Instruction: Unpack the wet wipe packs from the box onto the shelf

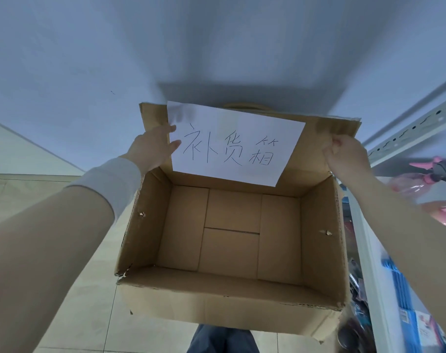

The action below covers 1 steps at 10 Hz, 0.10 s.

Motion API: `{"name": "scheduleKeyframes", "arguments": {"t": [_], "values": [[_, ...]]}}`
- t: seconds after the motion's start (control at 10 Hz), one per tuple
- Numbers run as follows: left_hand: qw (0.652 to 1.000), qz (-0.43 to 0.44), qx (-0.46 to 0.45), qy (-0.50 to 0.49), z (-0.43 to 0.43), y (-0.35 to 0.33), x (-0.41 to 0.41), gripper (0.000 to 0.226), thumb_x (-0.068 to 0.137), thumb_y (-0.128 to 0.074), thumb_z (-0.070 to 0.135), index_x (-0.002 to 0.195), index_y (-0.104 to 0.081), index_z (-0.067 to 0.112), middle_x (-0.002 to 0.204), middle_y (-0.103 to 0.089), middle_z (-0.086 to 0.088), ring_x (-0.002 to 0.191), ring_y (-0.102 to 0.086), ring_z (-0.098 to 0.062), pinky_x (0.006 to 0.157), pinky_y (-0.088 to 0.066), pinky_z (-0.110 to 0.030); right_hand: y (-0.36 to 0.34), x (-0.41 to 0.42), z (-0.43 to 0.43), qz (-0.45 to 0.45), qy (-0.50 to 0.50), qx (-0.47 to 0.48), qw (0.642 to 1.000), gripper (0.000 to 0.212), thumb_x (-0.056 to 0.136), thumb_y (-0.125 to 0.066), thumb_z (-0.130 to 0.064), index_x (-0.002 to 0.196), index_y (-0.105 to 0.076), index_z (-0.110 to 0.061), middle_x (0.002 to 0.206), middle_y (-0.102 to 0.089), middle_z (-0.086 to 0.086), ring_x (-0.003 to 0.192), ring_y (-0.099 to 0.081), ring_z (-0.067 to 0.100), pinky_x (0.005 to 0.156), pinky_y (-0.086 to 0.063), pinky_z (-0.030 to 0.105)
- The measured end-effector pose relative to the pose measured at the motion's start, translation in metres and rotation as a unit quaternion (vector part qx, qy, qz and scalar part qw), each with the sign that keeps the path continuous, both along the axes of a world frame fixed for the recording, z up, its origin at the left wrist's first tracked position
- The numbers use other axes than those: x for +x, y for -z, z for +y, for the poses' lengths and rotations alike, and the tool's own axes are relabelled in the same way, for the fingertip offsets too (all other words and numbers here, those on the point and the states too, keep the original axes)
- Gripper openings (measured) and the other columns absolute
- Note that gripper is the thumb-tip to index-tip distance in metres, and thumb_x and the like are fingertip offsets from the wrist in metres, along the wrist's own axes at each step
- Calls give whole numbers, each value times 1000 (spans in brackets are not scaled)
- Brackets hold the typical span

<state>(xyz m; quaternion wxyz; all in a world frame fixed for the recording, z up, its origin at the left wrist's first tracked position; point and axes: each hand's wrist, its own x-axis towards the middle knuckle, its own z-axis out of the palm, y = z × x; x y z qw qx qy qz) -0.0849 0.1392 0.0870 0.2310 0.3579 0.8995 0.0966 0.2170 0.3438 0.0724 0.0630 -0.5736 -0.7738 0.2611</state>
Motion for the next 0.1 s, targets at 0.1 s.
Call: {"name": "scheduleKeyframes", "arguments": {"t": [0.1], "values": [[998, 17, -22, 53, -2, -14, 16, 51, 99, -38, 33, 147, -28, 20, 156, -25, 1, 137, -35, -25, 112, -24, -37, -8, 4, -9, -45, -10, -19, 999, 48, 94, -41, -25, 140, -40, -9, 144, -40, 18, 130, -40, 34, 104, -36, 43]]}}
